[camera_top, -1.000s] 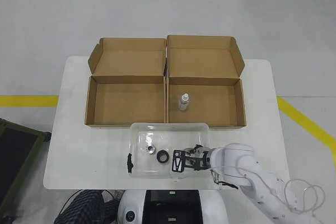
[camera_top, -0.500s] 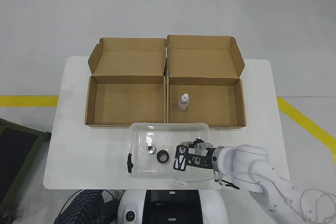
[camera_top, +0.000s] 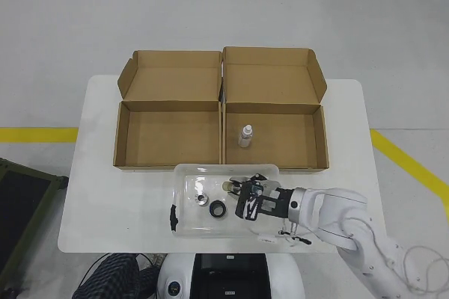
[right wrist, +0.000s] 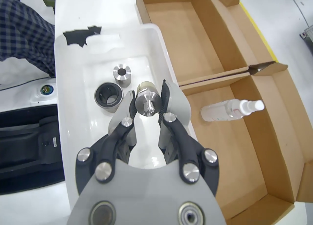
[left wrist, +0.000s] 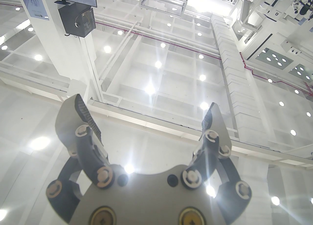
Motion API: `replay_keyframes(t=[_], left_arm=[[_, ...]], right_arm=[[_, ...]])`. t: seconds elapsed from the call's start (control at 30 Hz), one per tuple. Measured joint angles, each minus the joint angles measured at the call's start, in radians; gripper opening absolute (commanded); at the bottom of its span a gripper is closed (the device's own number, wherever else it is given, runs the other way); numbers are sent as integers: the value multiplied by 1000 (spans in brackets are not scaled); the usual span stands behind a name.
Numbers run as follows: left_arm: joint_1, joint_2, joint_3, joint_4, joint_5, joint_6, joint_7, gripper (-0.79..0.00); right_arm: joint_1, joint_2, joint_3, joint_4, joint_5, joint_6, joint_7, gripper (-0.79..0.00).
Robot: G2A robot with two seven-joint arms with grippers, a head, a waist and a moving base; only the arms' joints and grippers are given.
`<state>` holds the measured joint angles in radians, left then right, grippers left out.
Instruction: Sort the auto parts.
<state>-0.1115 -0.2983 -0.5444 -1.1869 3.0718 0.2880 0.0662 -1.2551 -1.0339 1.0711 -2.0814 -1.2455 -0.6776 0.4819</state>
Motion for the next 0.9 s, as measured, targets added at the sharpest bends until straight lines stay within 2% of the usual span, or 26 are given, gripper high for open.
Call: replay_keyframes(t=[0.27, 0.37, 0.53, 0.73, 0.9], left_arm=[[0, 0, 0, 0, 0, 0, 0, 0], [0, 0, 0, 0, 0, 0, 0, 0], [0, 0, 0, 0, 0, 0, 0, 0], [0, 0, 0, 0, 0, 0, 0, 0], [0, 0, 0, 0, 0, 0, 0, 0]], right_arm=[[18, -9, 20, 56, 27, -21, -343, -785], [20, -10, 37, 48, 19, -13, -427, -785], [19, -12, 59, 27, 4, 10, -497, -785], [27, -16, 89, 22, 77, 7, -596, -785], [44, -18, 116, -35, 68, 7, -644, -785]])
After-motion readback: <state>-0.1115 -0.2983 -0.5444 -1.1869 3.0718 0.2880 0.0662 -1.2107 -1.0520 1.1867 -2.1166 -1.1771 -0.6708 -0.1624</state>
